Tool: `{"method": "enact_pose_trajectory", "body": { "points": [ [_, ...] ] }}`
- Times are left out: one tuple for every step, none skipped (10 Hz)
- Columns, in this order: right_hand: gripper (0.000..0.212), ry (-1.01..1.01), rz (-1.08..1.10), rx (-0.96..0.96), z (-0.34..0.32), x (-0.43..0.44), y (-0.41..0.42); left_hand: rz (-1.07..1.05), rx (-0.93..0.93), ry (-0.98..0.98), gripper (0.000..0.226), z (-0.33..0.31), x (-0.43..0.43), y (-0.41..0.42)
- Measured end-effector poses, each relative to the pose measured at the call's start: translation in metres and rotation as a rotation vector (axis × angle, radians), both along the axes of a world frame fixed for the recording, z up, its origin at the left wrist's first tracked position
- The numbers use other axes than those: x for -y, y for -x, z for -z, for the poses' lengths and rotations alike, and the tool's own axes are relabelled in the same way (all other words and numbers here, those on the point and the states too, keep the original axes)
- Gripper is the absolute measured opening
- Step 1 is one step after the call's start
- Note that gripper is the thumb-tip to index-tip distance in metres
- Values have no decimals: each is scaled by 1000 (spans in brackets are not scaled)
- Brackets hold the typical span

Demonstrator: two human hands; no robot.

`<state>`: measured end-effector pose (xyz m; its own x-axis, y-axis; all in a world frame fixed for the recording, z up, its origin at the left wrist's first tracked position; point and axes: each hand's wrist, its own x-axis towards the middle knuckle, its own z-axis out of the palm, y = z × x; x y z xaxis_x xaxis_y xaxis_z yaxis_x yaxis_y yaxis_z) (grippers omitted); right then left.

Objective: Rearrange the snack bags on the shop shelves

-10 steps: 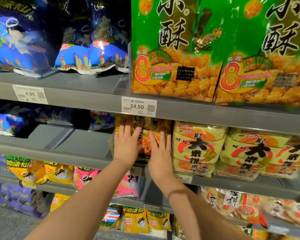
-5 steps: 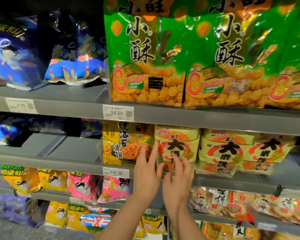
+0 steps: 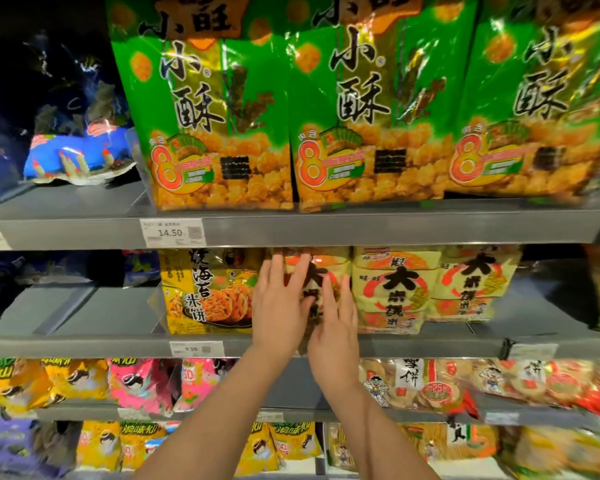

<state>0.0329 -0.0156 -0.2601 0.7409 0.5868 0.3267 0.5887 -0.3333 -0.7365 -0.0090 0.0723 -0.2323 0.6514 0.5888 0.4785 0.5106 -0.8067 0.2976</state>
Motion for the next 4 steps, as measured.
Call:
{"method": "enact_pose_trajectory", "body": {
  "points": [
    [88, 2, -37, -45, 0, 9, 2, -26, 38, 25, 70, 0, 7, 2],
    [80, 40, -17, -110, 4, 19, 8, -57, 68, 34, 76, 4, 20, 3],
    [77, 49, 13, -151, 5, 30, 6, -72, 62, 20, 76, 9, 32, 4],
    [75, 49, 39, -136, -5, 43, 1, -69, 88, 17, 75, 11, 43, 8]
  ]
}}
